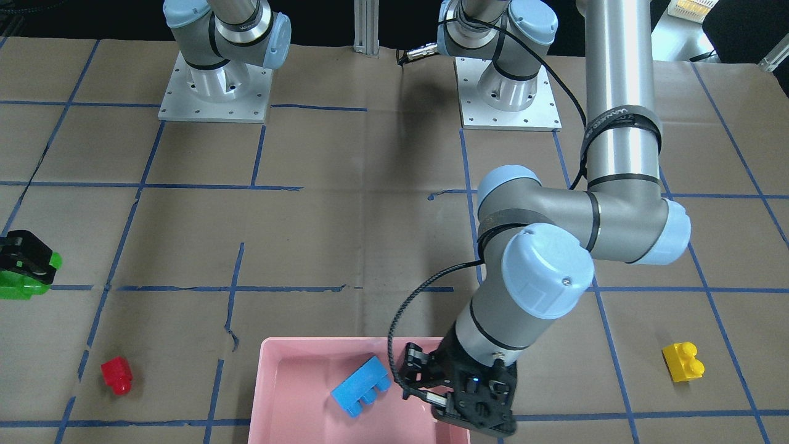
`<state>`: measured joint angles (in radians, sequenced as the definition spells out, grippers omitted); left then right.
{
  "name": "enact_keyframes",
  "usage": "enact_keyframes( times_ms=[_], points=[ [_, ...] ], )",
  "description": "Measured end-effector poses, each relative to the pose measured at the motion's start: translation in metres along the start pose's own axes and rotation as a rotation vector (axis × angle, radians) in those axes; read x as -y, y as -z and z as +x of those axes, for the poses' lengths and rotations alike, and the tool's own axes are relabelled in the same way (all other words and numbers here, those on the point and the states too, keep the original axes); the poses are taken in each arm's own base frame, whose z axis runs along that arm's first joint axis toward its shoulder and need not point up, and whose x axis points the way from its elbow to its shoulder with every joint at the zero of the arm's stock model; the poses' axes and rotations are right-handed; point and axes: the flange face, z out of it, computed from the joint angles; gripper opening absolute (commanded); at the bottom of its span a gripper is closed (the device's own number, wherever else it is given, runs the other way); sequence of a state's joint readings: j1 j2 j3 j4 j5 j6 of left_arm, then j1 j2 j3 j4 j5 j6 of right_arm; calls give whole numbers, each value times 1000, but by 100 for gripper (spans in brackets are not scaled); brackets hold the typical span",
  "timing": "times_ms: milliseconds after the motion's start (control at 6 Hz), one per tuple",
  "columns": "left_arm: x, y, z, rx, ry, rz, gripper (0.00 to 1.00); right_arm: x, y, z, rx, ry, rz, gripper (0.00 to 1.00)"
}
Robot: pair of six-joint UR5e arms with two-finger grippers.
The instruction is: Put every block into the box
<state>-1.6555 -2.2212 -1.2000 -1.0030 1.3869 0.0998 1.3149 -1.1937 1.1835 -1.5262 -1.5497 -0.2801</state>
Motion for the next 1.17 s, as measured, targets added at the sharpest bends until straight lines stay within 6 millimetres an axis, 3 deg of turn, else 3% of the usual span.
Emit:
enact_keyframes(
  times_ms=[167, 333, 667, 833, 1000, 1167],
  points=[
    [-5, 15, -49, 113, 55, -18, 100, 6, 4, -35, 12, -9, 16, 25],
    [-18, 32, -111, 215, 134, -71, 100, 16, 7, -88, 29, -18, 38, 25],
    [-65, 68, -245, 259, 194, -206, 100, 40, -1, -180, 41, -48, 60, 25],
    [-90, 75, -302, 257, 216, -252, 100, 60, -22, -235, 46, -51, 74, 25],
    [-110, 69, -346, 252, 252, -282, 100, 76, -54, -280, 53, -46, 94, 25],
    [-123, 56, -373, 240, 262, -306, 100, 89, -89, -311, 60, -43, 111, 25]
  ],
)
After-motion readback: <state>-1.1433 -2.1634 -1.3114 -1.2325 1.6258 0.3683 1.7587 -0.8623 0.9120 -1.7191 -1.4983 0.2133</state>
